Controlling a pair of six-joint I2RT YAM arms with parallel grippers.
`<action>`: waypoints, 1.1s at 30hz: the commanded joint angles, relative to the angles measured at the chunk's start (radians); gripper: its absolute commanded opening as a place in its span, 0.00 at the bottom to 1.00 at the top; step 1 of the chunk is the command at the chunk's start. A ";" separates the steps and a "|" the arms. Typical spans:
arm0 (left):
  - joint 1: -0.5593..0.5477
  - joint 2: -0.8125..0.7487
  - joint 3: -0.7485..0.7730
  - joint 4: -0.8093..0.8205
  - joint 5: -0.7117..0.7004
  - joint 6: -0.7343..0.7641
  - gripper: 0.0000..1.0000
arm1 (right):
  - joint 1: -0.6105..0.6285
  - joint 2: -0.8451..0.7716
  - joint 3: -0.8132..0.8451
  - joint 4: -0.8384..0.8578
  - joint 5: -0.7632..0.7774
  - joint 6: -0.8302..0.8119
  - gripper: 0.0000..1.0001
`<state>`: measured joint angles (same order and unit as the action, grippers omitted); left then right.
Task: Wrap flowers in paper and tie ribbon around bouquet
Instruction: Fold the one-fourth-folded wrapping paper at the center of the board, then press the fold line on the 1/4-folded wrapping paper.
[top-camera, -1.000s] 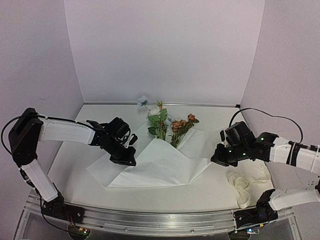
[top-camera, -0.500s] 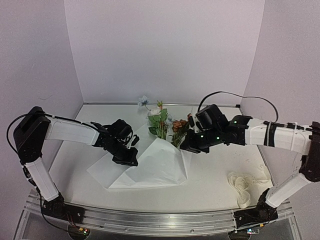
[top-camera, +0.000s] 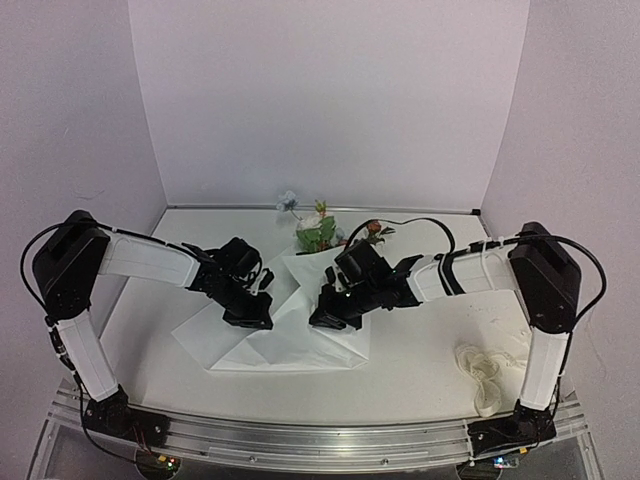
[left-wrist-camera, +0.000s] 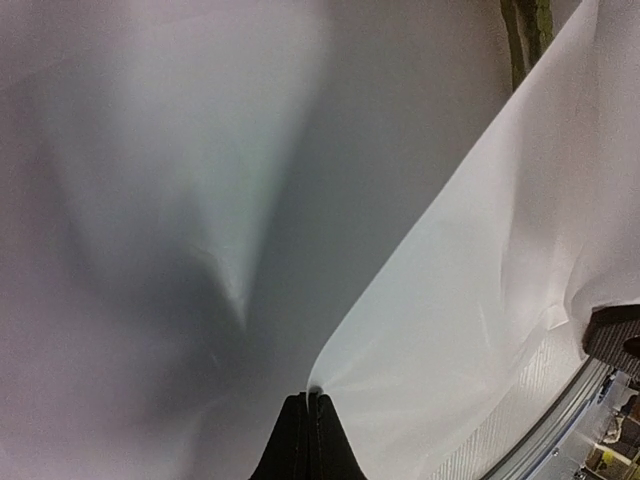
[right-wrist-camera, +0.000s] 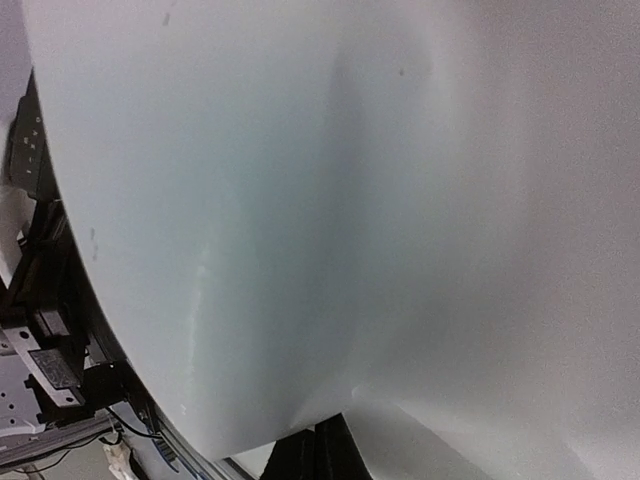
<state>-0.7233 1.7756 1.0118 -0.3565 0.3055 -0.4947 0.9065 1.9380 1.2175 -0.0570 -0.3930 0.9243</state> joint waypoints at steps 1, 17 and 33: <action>0.016 0.009 0.049 0.035 0.020 0.006 0.01 | 0.009 0.031 0.038 0.108 -0.008 0.022 0.00; 0.162 -0.156 0.108 0.038 0.161 -0.091 0.43 | 0.010 0.093 0.062 0.096 0.005 0.010 0.00; 0.238 0.104 0.310 0.087 0.424 -0.035 0.68 | 0.002 0.087 0.051 0.063 -0.014 -0.040 0.00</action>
<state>-0.5194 1.8448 1.2401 -0.2892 0.6242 -0.5641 0.9131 2.0273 1.2572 0.0053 -0.3930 0.9210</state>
